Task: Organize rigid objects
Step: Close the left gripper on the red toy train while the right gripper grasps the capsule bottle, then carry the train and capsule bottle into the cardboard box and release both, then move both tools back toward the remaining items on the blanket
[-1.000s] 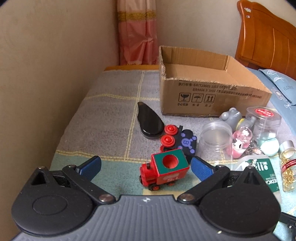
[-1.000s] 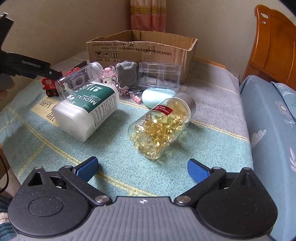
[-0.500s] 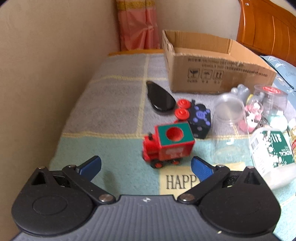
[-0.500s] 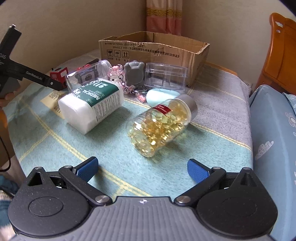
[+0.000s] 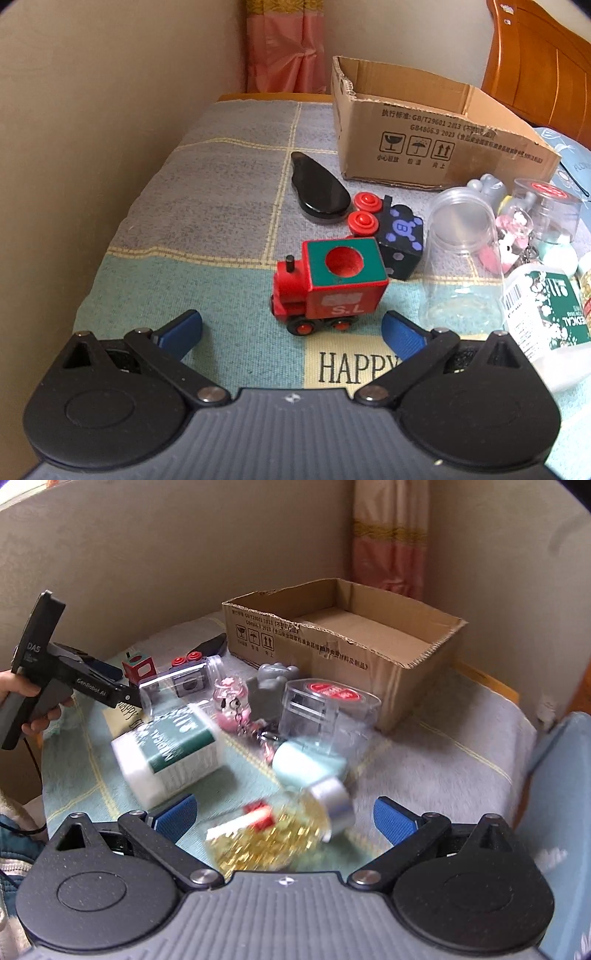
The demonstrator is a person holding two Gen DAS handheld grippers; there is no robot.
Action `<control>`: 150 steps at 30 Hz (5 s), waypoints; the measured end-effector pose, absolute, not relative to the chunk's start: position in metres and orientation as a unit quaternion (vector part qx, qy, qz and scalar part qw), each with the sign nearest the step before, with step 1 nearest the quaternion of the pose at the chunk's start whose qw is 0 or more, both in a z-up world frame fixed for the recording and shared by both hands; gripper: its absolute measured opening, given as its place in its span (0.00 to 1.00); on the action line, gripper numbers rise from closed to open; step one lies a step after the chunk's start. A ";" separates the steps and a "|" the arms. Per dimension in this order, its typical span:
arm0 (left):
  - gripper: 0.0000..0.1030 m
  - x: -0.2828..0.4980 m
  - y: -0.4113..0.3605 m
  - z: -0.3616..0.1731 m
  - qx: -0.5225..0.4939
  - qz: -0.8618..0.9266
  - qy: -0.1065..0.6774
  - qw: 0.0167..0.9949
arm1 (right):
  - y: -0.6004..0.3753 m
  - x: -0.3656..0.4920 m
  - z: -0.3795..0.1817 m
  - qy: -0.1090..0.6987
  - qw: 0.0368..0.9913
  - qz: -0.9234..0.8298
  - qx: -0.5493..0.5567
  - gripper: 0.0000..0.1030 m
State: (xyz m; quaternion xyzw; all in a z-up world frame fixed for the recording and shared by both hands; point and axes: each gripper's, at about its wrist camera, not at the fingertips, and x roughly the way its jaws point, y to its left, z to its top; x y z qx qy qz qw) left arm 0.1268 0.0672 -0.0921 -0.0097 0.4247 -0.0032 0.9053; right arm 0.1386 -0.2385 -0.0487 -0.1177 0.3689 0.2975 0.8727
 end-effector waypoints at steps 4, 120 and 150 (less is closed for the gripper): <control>1.00 0.127 0.066 -0.092 -0.011 0.002 0.423 0.906 | -0.237 0.159 -0.053 0.396 0.852 0.328 -0.097 1.00; 0.69 0.366 -0.027 0.022 0.091 -0.171 0.432 0.881 | -0.187 0.254 0.026 0.344 0.930 0.129 -0.017 1.00; 0.97 0.215 0.021 0.039 0.100 -0.161 0.365 0.911 | -0.160 0.109 0.015 0.320 0.934 0.161 -0.017 1.00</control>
